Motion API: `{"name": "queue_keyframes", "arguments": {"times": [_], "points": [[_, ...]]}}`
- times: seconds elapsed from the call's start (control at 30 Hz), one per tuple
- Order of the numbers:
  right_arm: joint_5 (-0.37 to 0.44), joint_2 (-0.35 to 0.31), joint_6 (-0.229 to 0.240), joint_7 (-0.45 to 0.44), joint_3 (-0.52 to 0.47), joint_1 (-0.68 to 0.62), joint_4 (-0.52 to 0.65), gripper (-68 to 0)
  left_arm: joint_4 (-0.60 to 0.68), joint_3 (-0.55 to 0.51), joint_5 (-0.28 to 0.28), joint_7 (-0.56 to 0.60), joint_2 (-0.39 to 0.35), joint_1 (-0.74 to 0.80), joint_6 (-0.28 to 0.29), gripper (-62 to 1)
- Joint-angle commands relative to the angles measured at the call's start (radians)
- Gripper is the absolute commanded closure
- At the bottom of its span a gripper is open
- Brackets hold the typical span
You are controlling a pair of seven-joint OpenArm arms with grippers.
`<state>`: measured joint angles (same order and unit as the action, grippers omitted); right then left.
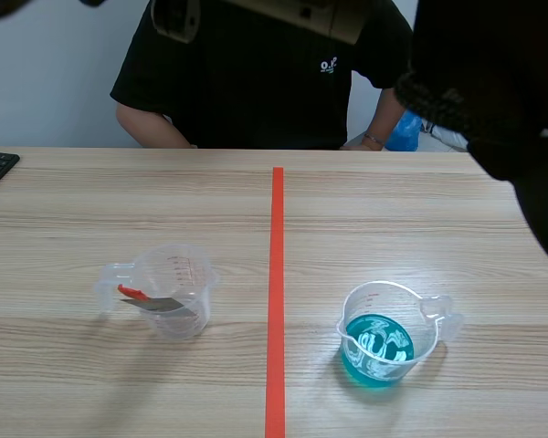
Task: Do the redox reaction experiment.
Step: 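Lift the metal plate out of the left beaker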
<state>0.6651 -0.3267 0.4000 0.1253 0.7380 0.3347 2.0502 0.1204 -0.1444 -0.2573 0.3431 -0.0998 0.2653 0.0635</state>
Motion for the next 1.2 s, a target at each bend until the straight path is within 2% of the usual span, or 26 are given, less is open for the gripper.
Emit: {"name": "queue_keyframes", "arguments": {"times": [0.0, 0.63, 0.7, 0.73, 0.83, 0.9, 0.97, 1.17], "points": [[0.02, 0.003, -0.008, -0.011, -0.011, 0.017, 0.007, -0.6, 0.011, -0.002, 0.002, 0.004, 0.0, -0.003, 0.002, -4.2], [0.047, -0.001, -0.011, 0.106, -0.022, 0.016, 0.007, -1.5, 0.011, -0.002, 0.002, 0.004, 0.0, -0.003, 0.002, -4.2], [0.047, -0.001, -0.011, 0.126, -0.022, 0.016, 0.007, -10.3, 0.011, -0.002, 0.002, 0.004, 0.0, -0.003, 0.002, -4.2], [0.047, -0.001, -0.011, 0.135, -0.022, 0.016, 0.007, -17.9, 0.011, -0.002, 0.002, 0.004, 0.0, -0.003, 0.002, -4.2], [0.047, -0.001, -0.011, 0.146, -0.022, 0.011, 0.007, -47.7, 0.011, -0.002, 0.002, 0.004, 0.0, -0.003, 0.002, -4.2], [0.047, 0.0, -0.011, 0.146, -0.022, 0.008, 0.007, -58.9, 0.011, -0.002, 0.002, 0.004, 0.0, -0.003, 0.002, -4.2], [0.047, -0.001, -0.011, 0.157, -0.022, 0.008, 0.007, -66.9, 0.011, -0.002, 0.002, 0.004, 0.0, -0.003, 0.002, -4.2], [0.047, -0.018, -0.011, 0.203, -0.022, 0.008, 0.006, -67.9, 0.011, -0.002, 0.002, 0.004, 0.0, -0.003, 0.002, -4.2]]}}
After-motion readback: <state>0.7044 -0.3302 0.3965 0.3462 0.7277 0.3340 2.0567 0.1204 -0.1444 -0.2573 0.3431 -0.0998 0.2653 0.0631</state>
